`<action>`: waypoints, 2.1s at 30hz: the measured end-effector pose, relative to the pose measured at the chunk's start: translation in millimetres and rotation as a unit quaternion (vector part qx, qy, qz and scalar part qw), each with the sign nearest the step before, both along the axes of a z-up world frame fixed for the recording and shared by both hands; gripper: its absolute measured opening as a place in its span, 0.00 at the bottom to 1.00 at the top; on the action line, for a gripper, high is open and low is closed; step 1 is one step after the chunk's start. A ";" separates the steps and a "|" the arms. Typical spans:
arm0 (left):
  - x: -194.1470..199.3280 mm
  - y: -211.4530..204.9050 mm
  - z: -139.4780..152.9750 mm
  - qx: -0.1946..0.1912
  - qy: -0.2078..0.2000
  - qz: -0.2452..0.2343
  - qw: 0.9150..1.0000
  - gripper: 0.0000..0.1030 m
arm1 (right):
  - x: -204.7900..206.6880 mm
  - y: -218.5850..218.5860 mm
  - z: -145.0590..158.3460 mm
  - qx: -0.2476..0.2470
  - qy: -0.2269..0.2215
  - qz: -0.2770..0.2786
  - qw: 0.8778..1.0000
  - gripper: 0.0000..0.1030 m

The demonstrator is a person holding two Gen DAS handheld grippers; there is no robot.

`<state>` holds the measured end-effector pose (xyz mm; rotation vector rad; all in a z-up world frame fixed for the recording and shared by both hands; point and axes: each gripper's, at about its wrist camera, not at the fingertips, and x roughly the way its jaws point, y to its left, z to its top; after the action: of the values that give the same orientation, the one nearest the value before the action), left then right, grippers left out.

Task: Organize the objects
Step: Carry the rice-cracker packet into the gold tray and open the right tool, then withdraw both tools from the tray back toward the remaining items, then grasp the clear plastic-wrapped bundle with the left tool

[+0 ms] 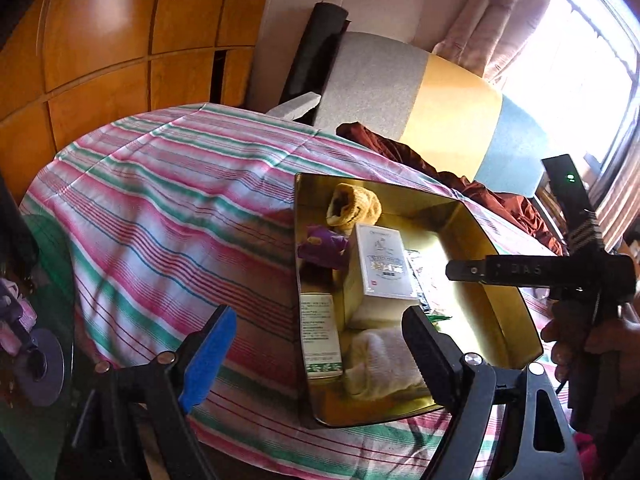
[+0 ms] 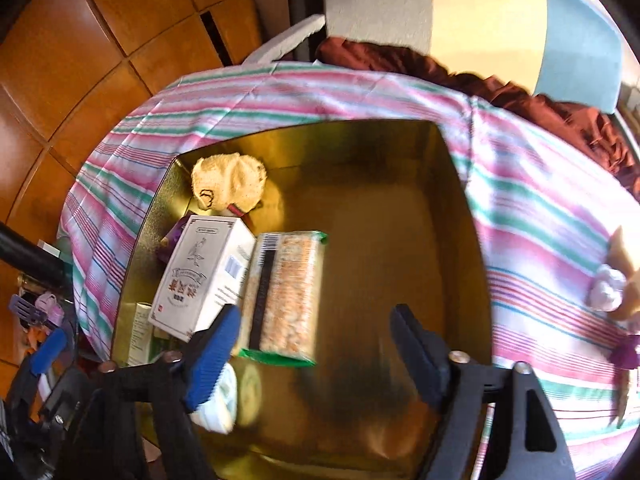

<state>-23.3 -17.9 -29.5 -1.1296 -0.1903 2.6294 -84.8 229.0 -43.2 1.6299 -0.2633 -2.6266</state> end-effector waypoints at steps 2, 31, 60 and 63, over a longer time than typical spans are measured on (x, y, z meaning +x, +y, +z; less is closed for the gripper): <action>1.8 5.4 2.4 -0.006 0.004 -0.004 1.000 0.85 | 9.2 5.8 5.6 0.012 0.014 0.000 1.000 0.80; 24.3 118.2 15.3 -0.059 0.017 -0.142 0.988 0.86 | 116.4 218.2 12.5 0.061 0.032 -0.202 0.977 0.81; 53.4 303.7 0.5 -0.089 -0.020 -0.345 0.934 0.93 | 216.1 384.6 -34.8 -0.114 0.016 -0.484 0.867 0.83; 44.8 316.6 -3.2 -0.090 -0.033 -0.343 0.934 0.93 | 217.0 386.1 -35.2 -0.120 0.018 -0.484 0.866 0.83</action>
<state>21.4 298.7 -32.7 -1.0864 0.3777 2.0088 132.2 615.2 -78.4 1.5986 -1.7312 -2.9952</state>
